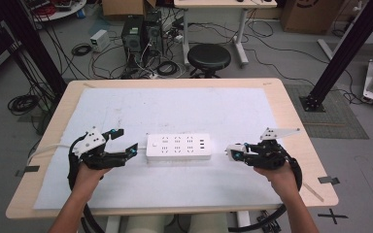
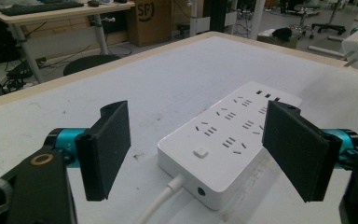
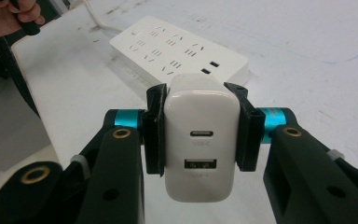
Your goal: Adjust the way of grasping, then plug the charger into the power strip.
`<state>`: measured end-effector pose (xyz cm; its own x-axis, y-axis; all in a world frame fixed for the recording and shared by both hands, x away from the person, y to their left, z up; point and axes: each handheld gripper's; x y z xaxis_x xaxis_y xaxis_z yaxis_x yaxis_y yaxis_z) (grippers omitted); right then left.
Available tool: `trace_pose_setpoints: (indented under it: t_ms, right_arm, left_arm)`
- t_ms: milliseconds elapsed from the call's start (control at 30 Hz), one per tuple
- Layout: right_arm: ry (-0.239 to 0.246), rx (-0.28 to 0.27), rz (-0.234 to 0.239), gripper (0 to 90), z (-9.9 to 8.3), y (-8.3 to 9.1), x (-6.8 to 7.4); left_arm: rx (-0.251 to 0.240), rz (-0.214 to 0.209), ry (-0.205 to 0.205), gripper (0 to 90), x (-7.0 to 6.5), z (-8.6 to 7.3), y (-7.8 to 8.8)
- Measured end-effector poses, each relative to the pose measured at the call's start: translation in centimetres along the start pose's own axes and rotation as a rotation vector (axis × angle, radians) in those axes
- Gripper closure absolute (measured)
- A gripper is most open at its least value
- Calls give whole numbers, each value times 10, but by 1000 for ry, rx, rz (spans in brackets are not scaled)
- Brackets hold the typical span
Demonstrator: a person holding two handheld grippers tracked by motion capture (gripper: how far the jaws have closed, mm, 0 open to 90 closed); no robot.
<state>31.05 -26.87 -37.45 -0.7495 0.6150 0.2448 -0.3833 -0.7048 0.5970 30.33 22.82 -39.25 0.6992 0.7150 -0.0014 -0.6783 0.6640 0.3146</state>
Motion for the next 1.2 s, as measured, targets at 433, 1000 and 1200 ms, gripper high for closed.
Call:
trace_pose_setpoints:
  t_ms: [433,1000,1200]
  right_arm:
    - [33,25,-36,631,5,18,-1]
    - [283,292,-123,631,41,2,10]
    - [294,339,-117,631,49,-4,11]
  left_arm:
    - [0,3,-6,237,-2,1,3]
    - [10,5,15,236,2,-7,1]
    - [9,7,20,236,4,-8,1]
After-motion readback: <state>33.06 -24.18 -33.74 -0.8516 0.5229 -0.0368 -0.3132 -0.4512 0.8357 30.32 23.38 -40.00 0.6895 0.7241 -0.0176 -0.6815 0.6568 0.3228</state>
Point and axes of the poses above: each handheld gripper's, and its own axes: y roughly backward along the jaws, z roughly out of its top, x roughly to its left, and after that the axes turned 4 degrees about x, right-handed
